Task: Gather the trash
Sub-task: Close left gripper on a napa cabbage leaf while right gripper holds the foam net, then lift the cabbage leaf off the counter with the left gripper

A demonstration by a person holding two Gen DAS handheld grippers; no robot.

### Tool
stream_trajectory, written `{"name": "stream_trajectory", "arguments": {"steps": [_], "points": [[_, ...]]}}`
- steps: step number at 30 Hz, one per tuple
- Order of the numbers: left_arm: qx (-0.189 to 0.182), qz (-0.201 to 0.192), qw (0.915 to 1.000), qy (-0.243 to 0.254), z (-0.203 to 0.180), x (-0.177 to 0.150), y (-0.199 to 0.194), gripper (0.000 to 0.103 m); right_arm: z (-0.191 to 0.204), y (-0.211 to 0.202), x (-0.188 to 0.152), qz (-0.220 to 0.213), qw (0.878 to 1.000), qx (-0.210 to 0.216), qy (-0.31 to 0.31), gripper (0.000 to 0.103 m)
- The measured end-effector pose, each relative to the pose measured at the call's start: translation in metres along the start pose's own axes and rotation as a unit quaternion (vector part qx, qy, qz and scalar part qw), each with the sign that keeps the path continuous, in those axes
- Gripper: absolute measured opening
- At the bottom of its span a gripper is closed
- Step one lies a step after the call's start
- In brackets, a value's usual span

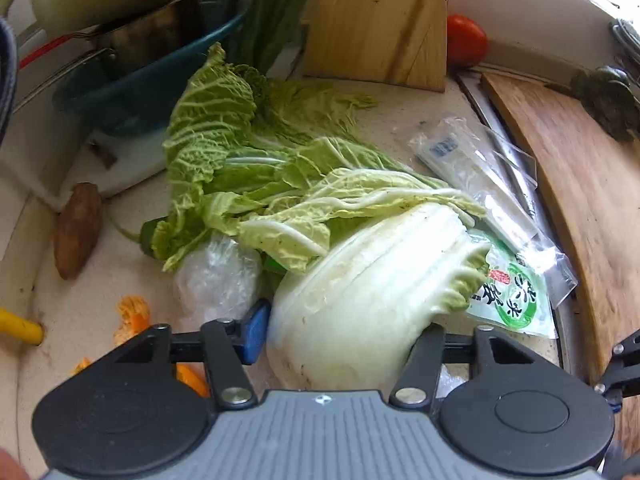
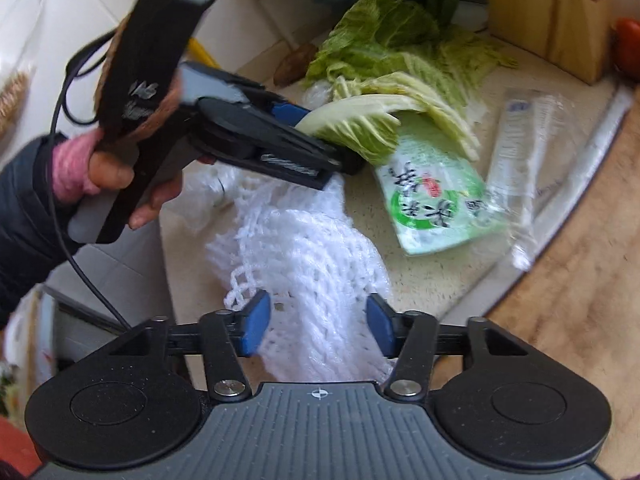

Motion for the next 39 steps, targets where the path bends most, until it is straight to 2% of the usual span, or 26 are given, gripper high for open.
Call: {"name": "stream_trajectory", "arguments": {"steps": [2,5,10,13,14,17,19,20,21,22,23,26,28,30,32,34,35,39], "points": [[-0.009,-0.004,0.9997,-0.024,0.004,-0.001,-0.008,0.047,-0.001,0.002,0.001,-0.001,1.0,-0.001,0.0,0.042],[-0.047,-0.014,0.995,-0.087,0.016,0.002,-0.019,0.042,-0.014,-0.006,0.002,-0.004,0.999,0.004,0.054,0.019],[-0.099,-0.029,0.9788,-0.177,0.034,0.0,-0.042,0.037,-0.045,-0.043,0.008,-0.053,0.985,0.033,0.16,0.017],[-0.123,-0.035,0.9691,-0.211,0.034,-0.006,-0.05,0.032,-0.057,-0.061,0.012,-0.078,0.979,0.031,0.186,0.017],[-0.119,-0.035,0.969,-0.214,0.034,-0.009,-0.051,0.032,-0.061,-0.065,0.012,-0.082,0.978,0.028,0.19,0.017],[-0.054,-0.034,0.9832,-0.171,0.027,-0.011,-0.045,0.031,-0.064,-0.074,0.008,-0.088,0.975,0.033,0.203,0.017],[-0.041,-0.043,0.9885,-0.139,0.017,-0.009,-0.044,0.033,-0.062,-0.077,0.005,-0.083,0.974,0.052,0.205,0.017],[-0.039,-0.049,0.9915,-0.114,0.01,-0.005,-0.043,0.037,-0.061,-0.078,0.003,-0.082,0.977,0.038,0.193,0.017],[-0.043,-0.051,0.994,-0.087,0.003,-0.001,-0.041,0.048,-0.06,-0.077,0.0,-0.078,0.982,0.011,0.17,0.018],[-0.044,-0.053,0.9954,-0.067,-0.003,0.001,-0.04,0.052,-0.057,-0.075,-0.003,-0.072,0.986,-0.004,0.153,0.018],[-0.041,-0.052,0.9967,-0.047,-0.008,0.004,-0.038,0.058,-0.056,-0.073,-0.005,-0.067,0.987,-0.006,0.149,0.018],[-0.022,-0.044,0.9988,-0.009,-0.013,0.008,-0.025,0.059,-0.052,-0.068,-0.009,-0.059,0.987,-0.001,0.148,0.024],[-0.033,-0.039,0.9982,-0.03,-0.012,0.008,-0.022,0.056,-0.052,-0.067,-0.01,-0.063,0.988,-0.007,0.143,0.026],[-0.071,-0.038,0.9931,-0.085,-0.005,0.007,-0.026,0.036,-0.054,-0.067,-0.012,-0.061,0.988,-0.013,0.141,0.033],[-0.118,-0.043,0.9784,-0.164,0.009,0.007,-0.032,0.03,-0.053,-0.068,-0.017,-0.061,0.988,-0.023,0.138,0.036],[-0.151,-0.043,0.9617,-0.225,0.019,0.003,-0.034,0.026,-0.056,-0.073,-0.02,-0.063,0.987,-0.027,0.148,0.029],[-0.156,-0.039,0.9573,-0.24,0.022,-0.001,-0.032,0.024,-0.059,-0.076,-0.022,-0.066,0.983,-0.019,0.168,0.018],[-0.16,-0.031,0.9538,-0.252,0.02,-0.014,-0.034,0.021,-0.074,-0.091,-0.026,-0.088,0.967,0.005,0.24,0.016]]}}
Point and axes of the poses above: each gripper's, at about its wrist camera, not at the fingertips, and y roughly the way its jaws point, z to its left, x to its top, the point moved 7 cm from there along y, roughly the way its jaws point, and after that the axes turned 9 degrees about -z, right-handed, at the moved point
